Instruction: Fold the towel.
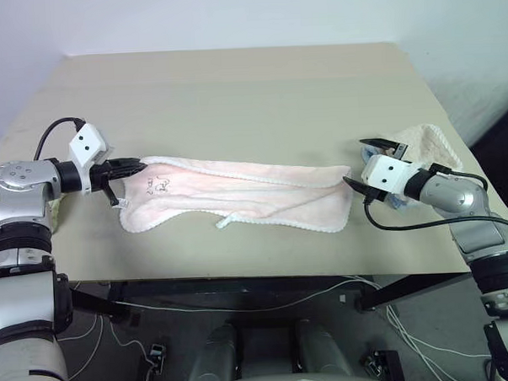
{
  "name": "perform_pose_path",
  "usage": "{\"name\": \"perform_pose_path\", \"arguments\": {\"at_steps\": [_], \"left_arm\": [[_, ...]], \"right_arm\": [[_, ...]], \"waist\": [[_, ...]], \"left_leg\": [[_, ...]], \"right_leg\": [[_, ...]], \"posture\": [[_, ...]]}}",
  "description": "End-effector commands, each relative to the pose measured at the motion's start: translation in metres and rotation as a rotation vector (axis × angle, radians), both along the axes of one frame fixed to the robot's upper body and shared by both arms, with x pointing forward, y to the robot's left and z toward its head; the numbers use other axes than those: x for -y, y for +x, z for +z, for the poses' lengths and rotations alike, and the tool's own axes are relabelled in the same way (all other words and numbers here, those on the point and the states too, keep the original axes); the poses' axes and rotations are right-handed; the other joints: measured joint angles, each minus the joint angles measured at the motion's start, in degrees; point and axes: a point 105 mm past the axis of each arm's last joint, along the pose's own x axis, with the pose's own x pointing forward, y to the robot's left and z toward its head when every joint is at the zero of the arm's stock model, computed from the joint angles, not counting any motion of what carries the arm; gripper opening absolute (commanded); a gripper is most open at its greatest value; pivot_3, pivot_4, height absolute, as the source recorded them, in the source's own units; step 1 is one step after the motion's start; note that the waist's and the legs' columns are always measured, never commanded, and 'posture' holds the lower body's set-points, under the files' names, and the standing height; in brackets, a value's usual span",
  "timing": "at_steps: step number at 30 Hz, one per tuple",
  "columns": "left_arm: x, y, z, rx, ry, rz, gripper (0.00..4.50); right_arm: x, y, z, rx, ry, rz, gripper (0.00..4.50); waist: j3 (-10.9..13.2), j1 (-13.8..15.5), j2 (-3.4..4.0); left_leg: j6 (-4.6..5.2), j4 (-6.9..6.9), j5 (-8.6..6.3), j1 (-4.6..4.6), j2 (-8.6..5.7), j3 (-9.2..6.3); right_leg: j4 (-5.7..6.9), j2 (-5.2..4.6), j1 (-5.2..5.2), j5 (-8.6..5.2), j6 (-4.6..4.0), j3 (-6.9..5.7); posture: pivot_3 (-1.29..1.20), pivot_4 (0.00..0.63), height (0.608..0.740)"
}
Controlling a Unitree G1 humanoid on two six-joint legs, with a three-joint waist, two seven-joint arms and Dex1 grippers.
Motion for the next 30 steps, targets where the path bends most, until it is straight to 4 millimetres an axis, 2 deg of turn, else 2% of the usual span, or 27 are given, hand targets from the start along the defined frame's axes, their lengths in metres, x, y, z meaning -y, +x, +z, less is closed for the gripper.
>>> {"name": "perform_pose_path", "arguments": {"at_steps": [1,11,24,27,30], "left_arm": [[-0.002,-0.002,0.012,0.058,-0.001,-0.007,0.03],[-0.002,-0.005,0.007,0.05,0.0,-0.009,0.03],[0.004,-0.002,0.006,0.051,-0.004,-0.023,0.03],[0.004,-0.003,0.006,0.051,-0.003,-0.024,0.0],[0.004,-0.003,0.005,0.051,-0.003,-0.023,0.0]], "right_arm": [[-0.003,0.0,0.011,0.043,-0.089,0.065,4.5],[0.0,-0.006,0.017,0.049,-0.179,0.119,4.5],[-0.025,0.009,-0.009,0.067,-0.263,0.191,4.5],[-0.027,0.011,-0.008,0.082,-0.267,0.201,3.91],[-0.026,0.011,-0.005,0.088,-0.264,0.205,2.92]], "waist": [[0.0,-0.01,0.0],[0.0,0.02,0.0],[0.0,0.03,0.0],[0.0,0.03,0.0],[0.0,-0.03,0.0]], "left_leg": [[0.0,0.0,0.0,0.0,0.0,0.0],[0.0,0.0,0.0,0.0,0.0,0.0],[-0.01,0.0,0.0,0.0,0.01,0.0],[-0.01,0.01,0.01,0.0,-0.01,0.0],[-0.01,0.0,0.01,0.0,-0.01,0.0]], "right_leg": [[0.0,0.0,0.0,0.0,0.0,0.0],[0.0,0.0,0.0,0.0,0.0,0.0],[0.0,0.01,-0.01,0.0,0.0,0.0],[0.0,0.0,-0.01,0.0,0.0,0.0],[0.0,0.0,-0.01,0.0,0.0,0.0]], "posture": [[0.0,0.15,0.74],[0.0,0.15,0.74],[0.0,0.15,0.74],[0.0,0.15,0.74],[0.0,0.15,0.74]]}}
